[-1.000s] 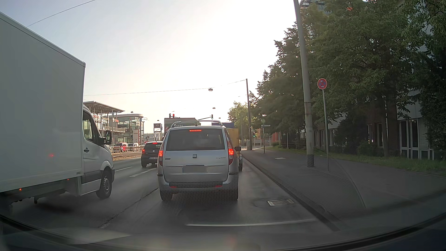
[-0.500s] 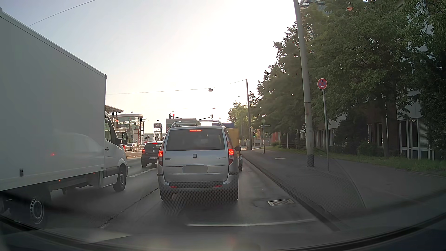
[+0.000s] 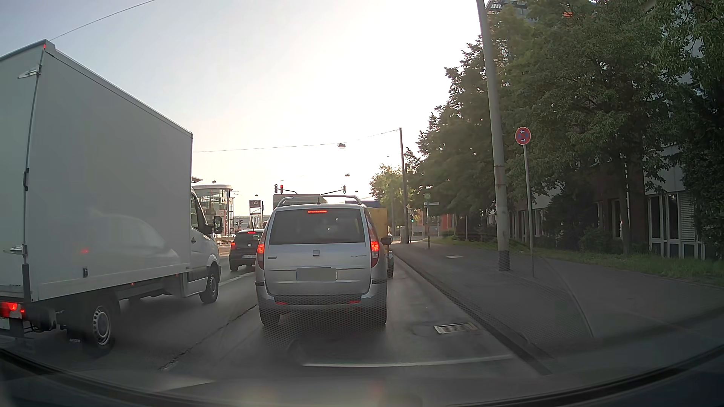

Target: Follow the waypoints while adhering to traffic rules and regulations

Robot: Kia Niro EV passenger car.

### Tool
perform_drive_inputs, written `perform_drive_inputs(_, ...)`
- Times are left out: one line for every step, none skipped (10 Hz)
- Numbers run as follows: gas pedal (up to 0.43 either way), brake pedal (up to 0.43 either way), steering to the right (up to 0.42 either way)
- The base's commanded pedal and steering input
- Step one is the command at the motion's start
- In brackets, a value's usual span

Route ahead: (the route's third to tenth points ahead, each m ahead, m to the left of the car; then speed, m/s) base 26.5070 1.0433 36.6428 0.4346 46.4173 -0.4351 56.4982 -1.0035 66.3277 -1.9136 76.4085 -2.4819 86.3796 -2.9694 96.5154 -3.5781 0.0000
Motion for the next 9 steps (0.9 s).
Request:
perform_drive_inputs(0.000,0.000,-0.001)
perform_drive_inputs(0.000,0.000,-0.001)
perform_drive_inputs(0.000,0.000,-0.002)
perform_drive_inputs(0.000,0.000,-0.001)
perform_drive_inputs(0.000,0.000,-0.002)
perform_drive_inputs(0.000,0.000,-0.001)
perform_drive_inputs(0.000,0.000,-0.001)
perform_drive_inputs(0.000,0.000,-0.001)
perform_drive_inputs(0.000,0.000,-0.002)
